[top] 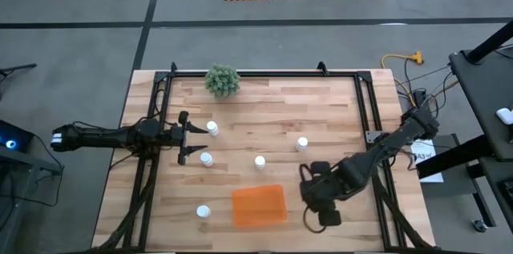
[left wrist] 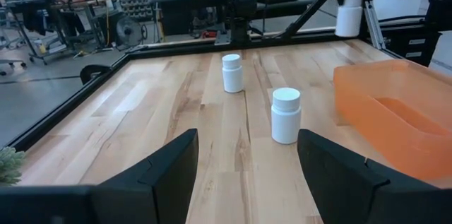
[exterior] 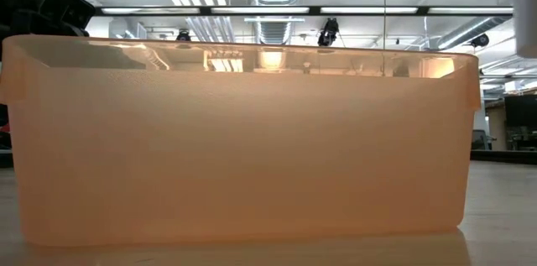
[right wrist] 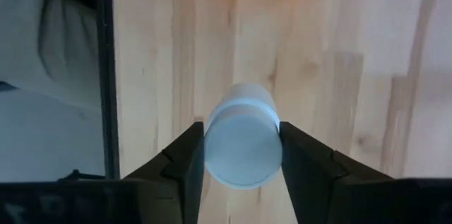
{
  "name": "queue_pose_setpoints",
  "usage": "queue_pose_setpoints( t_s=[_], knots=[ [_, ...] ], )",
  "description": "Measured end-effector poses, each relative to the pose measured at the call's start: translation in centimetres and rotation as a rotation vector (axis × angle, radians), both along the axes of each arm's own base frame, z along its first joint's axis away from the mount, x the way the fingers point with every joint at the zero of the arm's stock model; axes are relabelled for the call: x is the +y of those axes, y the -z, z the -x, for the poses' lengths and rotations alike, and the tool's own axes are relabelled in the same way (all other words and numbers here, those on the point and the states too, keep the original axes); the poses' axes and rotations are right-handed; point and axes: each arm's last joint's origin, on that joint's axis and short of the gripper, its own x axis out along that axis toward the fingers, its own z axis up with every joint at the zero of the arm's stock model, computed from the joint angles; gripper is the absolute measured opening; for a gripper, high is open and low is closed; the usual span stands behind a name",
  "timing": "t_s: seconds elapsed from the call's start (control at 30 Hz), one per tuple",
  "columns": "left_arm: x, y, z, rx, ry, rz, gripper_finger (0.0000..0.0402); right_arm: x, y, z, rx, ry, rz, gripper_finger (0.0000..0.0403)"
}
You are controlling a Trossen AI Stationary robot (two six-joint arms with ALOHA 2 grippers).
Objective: Pick and place pill bottles into a basket
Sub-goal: Put the pill bottle into the bin
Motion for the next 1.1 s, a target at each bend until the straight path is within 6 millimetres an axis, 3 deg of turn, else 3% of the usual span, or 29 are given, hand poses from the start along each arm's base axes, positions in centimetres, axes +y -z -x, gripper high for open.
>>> queue_pose_setpoints(
  t_s=[0.2, 0.6, 0.8, 1.1],
  knots=[
    [0.0, 0.0, 0.0, 0.000, 0.000, 0.000, 0.0224, 1.4, 0.2, -3.0, 0.033, -0.101, 0.051, 0.0140],
    [0.0, 0.0, 0.0, 0.001, -0.001, 0.000, 0.0224, 2.5, -1.8, -8.1, -0.072, -0.226, 0.043, 0.0140],
    [0.0, 0.0, 0.0, 0.000, -0.001, 0.000, 0.0224, 2.2, -0.7, -10.4, -0.068, -0.287, 0.060, 0.0140],
    [0.0, 0.0, 0.0, 0.000, -0.001, 0.000, 0.0224, 1.9, 1.7, -11.9, -0.042, -0.340, 0.069, 0.0140]
  ],
)
